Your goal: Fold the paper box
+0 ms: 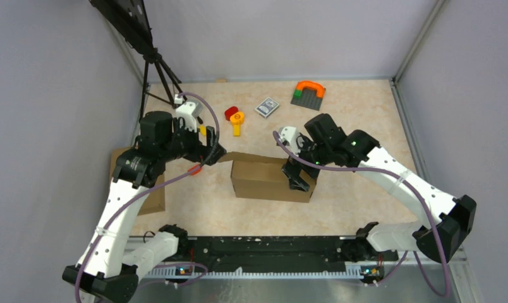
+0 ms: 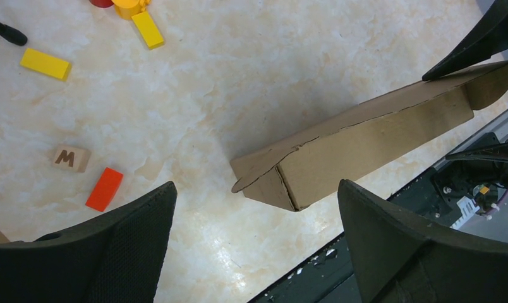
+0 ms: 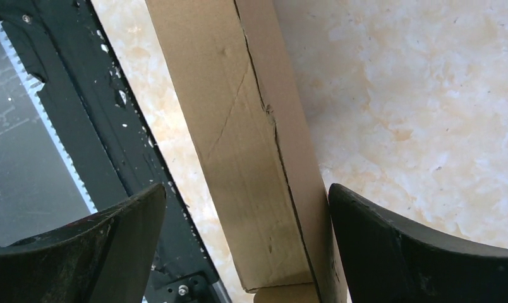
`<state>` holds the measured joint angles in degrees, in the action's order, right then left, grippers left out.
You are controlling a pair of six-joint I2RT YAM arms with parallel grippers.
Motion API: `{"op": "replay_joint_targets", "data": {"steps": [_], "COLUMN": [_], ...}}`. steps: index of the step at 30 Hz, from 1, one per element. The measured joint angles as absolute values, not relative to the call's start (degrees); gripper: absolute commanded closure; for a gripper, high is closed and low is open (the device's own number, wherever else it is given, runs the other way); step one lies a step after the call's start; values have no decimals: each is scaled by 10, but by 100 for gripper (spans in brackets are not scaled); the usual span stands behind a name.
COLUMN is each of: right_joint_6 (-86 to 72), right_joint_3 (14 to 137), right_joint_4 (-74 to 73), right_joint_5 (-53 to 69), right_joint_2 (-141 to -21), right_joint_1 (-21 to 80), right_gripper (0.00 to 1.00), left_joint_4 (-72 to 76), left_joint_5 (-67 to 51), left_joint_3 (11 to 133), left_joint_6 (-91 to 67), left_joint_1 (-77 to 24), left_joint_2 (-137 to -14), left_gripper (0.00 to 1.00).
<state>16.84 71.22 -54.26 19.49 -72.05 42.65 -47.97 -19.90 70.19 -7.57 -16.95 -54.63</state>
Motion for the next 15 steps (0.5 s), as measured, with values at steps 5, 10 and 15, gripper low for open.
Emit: {"op": "replay_joint_targets", "data": {"steps": [5, 10, 15], "right_joint_6": [173, 180, 199], "right_joint_3": [708, 708, 724], "right_joint_4": [-540, -544, -563], "right_joint_5": [194, 187, 183], "right_joint_2": [-716, -718, -736], "right_joint_1": [427, 427, 431], "right_gripper": [5, 8, 8], "left_joint_4": [-479, -478, -479], "left_joint_5": [-207, -209, -208], "left_joint_3": [699, 691, 688], "left_joint_6": [-75, -74, -74], "left_joint_1": [-170, -170, -170], "left_joint_2": [-547, -549, -551], "left_gripper": [3, 3, 3]}}
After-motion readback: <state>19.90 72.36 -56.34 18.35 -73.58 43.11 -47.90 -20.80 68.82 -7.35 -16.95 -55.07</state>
